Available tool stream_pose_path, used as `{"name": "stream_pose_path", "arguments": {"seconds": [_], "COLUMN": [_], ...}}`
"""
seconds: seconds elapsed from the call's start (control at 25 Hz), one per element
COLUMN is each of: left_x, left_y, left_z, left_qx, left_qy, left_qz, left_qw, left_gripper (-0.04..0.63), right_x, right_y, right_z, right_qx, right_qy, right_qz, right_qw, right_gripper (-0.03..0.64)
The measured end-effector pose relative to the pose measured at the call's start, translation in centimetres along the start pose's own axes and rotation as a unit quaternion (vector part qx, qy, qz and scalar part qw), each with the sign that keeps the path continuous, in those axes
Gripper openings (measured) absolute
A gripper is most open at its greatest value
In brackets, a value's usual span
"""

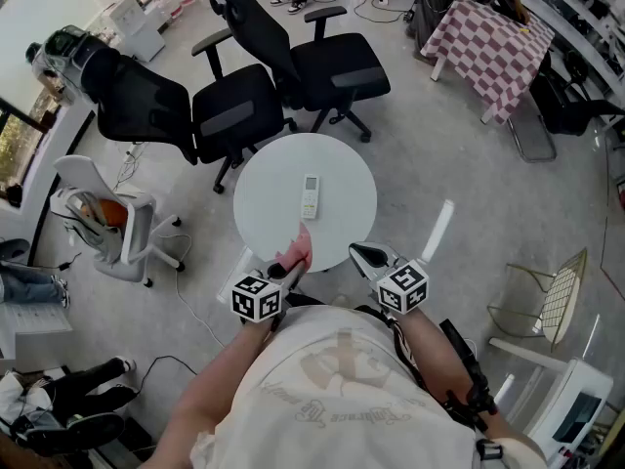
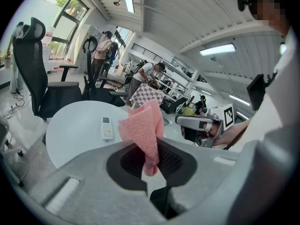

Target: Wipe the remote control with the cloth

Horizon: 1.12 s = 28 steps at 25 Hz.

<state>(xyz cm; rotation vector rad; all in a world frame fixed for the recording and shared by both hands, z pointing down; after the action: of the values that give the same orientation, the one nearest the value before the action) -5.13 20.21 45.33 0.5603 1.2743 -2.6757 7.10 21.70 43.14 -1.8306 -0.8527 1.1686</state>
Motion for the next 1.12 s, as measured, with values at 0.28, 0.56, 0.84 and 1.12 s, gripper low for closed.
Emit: {"name": "stream_pose_path", "arguments": {"seconds": [0.28, 0.56, 0.84, 1.12], "left_x": [0.9, 1.6, 3.0, 3.1], "left_y": [-0.3, -1.0, -1.3, -1.8], "left_z": [0.3, 0.5, 0.9, 3.2], "left_qx": [0.000, 0.004, 0.011, 0.033], "left_qy": [0.008, 0.018, 0.029, 0.020], "left_qz": [-0.005, -0.009, -0.008, -0.002], "left_qw": [1.0000, 0.9998, 0.9995, 0.9992], "left_gripper": [0.035, 0.035, 0.035, 0.035], "right_x": [0.0, -0.2, -1.1, -3.3], "right_y": [-0.3, -1.7, -2.7, -3.8], "right_z": [-0.4, -0.3, -0.3, -0.5], "right_qx": [-0.007, -0.015, -0.025, -0.022], "right_qy": [-0.015, -0.019, -0.027, -0.049], "right_qz": [0.000, 0.014, 0.034, 0.064], "right_qw": [1.000, 1.000, 0.999, 0.996], "right_gripper": [0.008, 0.008, 0.008, 0.008]}}
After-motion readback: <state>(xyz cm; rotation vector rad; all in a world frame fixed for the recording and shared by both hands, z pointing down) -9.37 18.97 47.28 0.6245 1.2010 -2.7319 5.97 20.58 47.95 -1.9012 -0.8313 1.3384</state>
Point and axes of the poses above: the fingertips, and each gripper's own axes: x backward along the fingers, z to its left, y out of its top, the point moved 1 cm from there along x, backward along the fingers, and after that the axes turned 14 degrees about -y, right-handed, at the moved point
